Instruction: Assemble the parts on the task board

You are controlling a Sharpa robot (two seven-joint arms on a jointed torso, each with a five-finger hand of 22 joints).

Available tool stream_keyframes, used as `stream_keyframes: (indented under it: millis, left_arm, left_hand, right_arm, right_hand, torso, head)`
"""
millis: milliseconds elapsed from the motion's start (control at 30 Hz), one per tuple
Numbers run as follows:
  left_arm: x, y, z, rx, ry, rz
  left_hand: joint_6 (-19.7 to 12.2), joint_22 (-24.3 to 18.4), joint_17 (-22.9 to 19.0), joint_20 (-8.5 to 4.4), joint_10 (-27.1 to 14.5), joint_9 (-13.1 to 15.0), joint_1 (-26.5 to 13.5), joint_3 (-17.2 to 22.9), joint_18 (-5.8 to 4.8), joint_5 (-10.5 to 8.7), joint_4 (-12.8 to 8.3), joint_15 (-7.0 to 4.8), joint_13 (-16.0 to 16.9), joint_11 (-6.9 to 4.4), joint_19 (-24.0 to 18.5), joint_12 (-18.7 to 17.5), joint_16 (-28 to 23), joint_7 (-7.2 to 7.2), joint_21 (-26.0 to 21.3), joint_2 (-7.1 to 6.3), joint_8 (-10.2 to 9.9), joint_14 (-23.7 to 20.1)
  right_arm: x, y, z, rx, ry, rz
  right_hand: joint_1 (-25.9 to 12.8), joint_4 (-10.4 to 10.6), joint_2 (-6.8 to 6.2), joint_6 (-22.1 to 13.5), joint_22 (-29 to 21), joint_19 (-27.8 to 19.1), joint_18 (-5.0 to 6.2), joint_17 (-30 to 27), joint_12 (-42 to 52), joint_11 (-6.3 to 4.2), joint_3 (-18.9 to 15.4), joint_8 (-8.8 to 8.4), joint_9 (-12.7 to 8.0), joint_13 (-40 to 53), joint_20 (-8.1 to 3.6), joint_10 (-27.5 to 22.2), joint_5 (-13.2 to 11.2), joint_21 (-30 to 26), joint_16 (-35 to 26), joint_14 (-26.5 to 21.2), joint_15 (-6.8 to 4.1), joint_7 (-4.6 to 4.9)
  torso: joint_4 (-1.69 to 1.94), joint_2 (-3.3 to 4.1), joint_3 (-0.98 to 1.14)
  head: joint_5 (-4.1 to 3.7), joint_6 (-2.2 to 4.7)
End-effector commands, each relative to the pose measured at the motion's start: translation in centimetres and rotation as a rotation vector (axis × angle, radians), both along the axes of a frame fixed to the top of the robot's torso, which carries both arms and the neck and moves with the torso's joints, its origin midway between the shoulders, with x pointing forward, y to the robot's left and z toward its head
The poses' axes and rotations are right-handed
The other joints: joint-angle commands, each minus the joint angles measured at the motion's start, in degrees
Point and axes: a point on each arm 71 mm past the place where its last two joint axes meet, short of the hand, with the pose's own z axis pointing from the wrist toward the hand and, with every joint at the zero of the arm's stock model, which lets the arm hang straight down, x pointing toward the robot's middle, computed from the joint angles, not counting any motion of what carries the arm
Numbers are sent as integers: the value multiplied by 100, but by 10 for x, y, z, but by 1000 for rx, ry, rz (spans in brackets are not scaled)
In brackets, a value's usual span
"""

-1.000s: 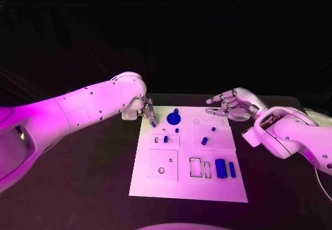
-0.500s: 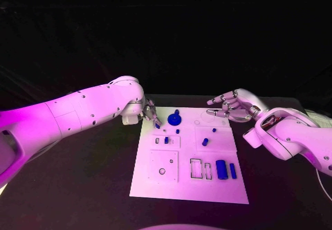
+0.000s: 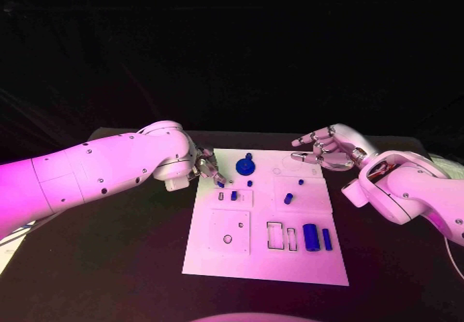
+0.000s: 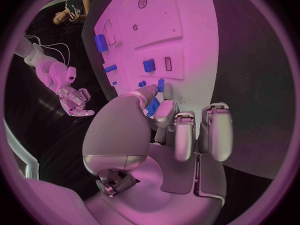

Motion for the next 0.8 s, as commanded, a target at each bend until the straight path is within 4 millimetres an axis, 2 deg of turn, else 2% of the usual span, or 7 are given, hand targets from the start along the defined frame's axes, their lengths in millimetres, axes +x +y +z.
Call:
stream_keyframes:
  millis: [33, 200, 400, 567, 800]
  left_arm:
    - [-6, -1, -2, -7, -58, 8]
    - [-13, -1, -9, 15, -78, -7]
    - [-18, 0, -15, 28, -78, -14]
    - [-20, 0, -17, 38, -68, -22]
    - [-21, -1, -18, 51, -51, -35]
  left_hand:
    - [76, 1050, 1507, -20, 36, 12, 5, 743, -35, 38, -718, -4, 15, -3, 306, 31, 18, -48, 24, -34, 30, 594]
    - [93, 1061, 1507, -22, 51, 14, -8, 768, -38, 64, -728, -6, 36, -7, 313, 49, 18, -51, 33, -53, 29, 594]
    - [105, 1065, 1507, -24, 59, 16, -17, 786, -39, 80, -733, -8, 46, -9, 316, 58, 18, -54, 36, -65, 28, 594]
    - [111, 1061, 1507, -25, 59, 17, -22, 794, -38, 88, -736, -9, 39, -10, 313, 52, 18, -55, 32, -73, 28, 594]
    - [111, 1061, 1507, -25, 59, 17, -23, 795, -38, 89, -737, -9, 39, -10, 313, 51, 18, -55, 32, -74, 28, 594]
  right_arm:
    - [0, 1, -1, -8, 3, 11]
    - [0, 1, -1, -8, 4, 11]
    - [0, 1, -2, -7, 5, 13]
    - [0, 1, -2, -8, 6, 13]
    - [0, 1, -2, -8, 7, 14]
  right_hand:
    - [31, 5, 6, 47, -2, -23, 64, 2, 13, -14, -32, 34, 6, 6, -7, 2, 35, -29, -37, 247, -30, -12]
    - [31, 5, 6, 47, -2, -23, 64, 2, 13, -14, -32, 34, 6, 6, -7, 2, 35, -29, -37, 247, -30, -12]
    - [31, 5, 6, 47, -2, -23, 64, 2, 13, -14, -32, 34, 6, 6, -7, 2, 35, -29, -37, 247, -30, -12]
    - [31, 5, 6, 47, -2, -23, 64, 2, 13, -14, -32, 34, 6, 6, -7, 2, 35, -29, -37, 247, -30, -12]
    - [31, 5, 6, 47, -2, -23, 64, 2, 13, -14, -32, 34, 6, 6, -7, 2, 35, -29, -37, 247, -30, -12]
  torso:
    - [-2, 2, -1]
    - [0, 5, -9]
    - [-13, 6, -2]
    - [-14, 14, -6]
    - [-11, 11, 1]
  head:
    - [15, -9]
    - [25, -16]
    - [44, -21]
    - [47, -27]
    - [51, -46]
